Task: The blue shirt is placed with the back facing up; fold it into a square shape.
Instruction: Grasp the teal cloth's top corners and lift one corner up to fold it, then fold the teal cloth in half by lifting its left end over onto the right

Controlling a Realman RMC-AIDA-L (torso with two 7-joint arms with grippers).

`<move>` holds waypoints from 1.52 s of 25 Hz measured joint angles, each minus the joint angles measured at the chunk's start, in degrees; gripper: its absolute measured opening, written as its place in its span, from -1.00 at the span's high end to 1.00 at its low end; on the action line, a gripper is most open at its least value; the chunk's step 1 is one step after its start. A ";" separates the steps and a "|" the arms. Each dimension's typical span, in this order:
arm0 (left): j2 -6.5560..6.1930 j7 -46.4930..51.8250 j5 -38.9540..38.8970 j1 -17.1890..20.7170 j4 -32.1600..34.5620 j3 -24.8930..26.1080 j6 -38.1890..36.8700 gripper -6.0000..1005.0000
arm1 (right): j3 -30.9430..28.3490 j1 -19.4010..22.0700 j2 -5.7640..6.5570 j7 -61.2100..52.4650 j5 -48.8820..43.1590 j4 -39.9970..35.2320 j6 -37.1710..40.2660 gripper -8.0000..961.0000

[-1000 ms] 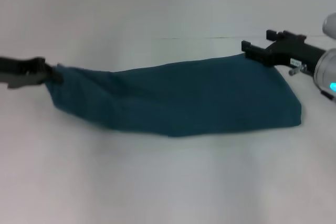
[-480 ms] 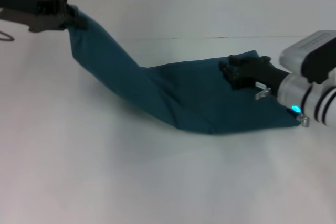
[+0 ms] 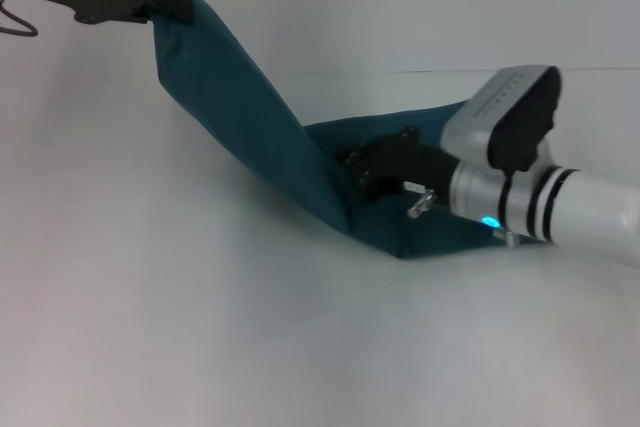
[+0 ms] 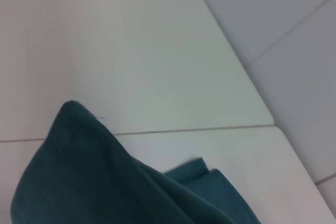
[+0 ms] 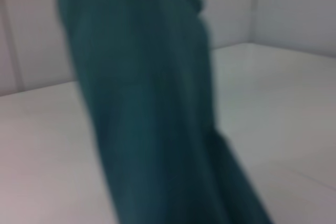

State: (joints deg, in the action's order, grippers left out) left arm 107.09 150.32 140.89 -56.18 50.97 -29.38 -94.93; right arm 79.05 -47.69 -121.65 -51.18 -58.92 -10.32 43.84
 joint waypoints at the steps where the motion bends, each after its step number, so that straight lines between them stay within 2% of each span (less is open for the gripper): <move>1: -0.12 -0.16 -0.09 -0.19 0.18 -0.02 -0.72 0.90 | 1.31 -0.50 0.00 -0.86 0.00 0.04 0.40 0.98; 6: -0.29 -0.82 -0.41 -0.79 1.15 -0.16 -3.06 0.90 | 11.27 -2.81 0.01 -6.49 -0.11 -0.93 0.34 0.98; 15: -0.45 -2.36 -1.03 -0.87 1.24 -0.70 -4.64 0.90 | 19.35 -3.86 0.02 -11.87 0.08 -4.41 0.75 0.98; 19: -0.52 -3.52 -0.87 -0.60 1.24 -1.01 -5.13 0.90 | 19.79 -0.92 0.33 -13.23 1.94 -7.66 -0.19 0.98; 22: -0.54 -4.09 -0.88 -0.57 1.31 -2.21 -5.18 0.90 | 16.41 5.33 1.97 -13.27 5.47 -12.50 -1.92 0.98; 23: -0.40 -4.11 -0.97 -0.67 1.32 -2.94 -5.03 0.90 | 13.91 7.60 2.59 -13.27 5.65 -14.14 -2.05 0.98; 24: -0.23 -4.11 -1.03 -0.93 1.31 -3.70 -4.69 0.90 | 8.88 11.77 3.90 -13.48 5.61 -16.56 -1.70 0.98; 25: -0.07 -4.11 -1.09 -1.24 1.22 -4.42 -4.36 0.90 | 8.88 11.77 3.90 -13.48 5.61 -16.56 -1.70 0.98; 30: 0.80 -3.53 -1.12 -3.97 0.33 -7.92 -2.27 0.90 | -1.71 20.72 7.56 -16.43 5.56 -21.74 2.23 0.98; 31: 1.01 -3.42 -1.11 -4.84 -0.44 -8.40 -1.37 0.90 | -4.95 22.73 8.67 -17.38 5.55 -22.08 4.55 0.98; 32: 1.16 -3.33 -1.09 -5.74 -1.47 -8.85 -0.54 0.90 | -4.95 22.73 8.67 -17.38 5.55 -22.08 4.55 0.98; 35: 1.94 -2.97 -1.11 -8.21 -3.77 -10.65 1.65 0.90 | -10.22 25.63 10.12 -18.64 5.39 -22.10 8.45 0.97; 38: 3.76 -2.44 -1.12 -11.02 -4.35 -12.79 3.70 0.90 | -14.38 27.39 10.95 -19.44 4.51 -22.15 10.88 0.97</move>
State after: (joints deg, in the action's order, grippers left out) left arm 110.85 147.88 139.77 -67.20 46.62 -42.17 -91.23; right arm 64.67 -20.30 -110.71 -70.61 -54.42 -32.47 54.72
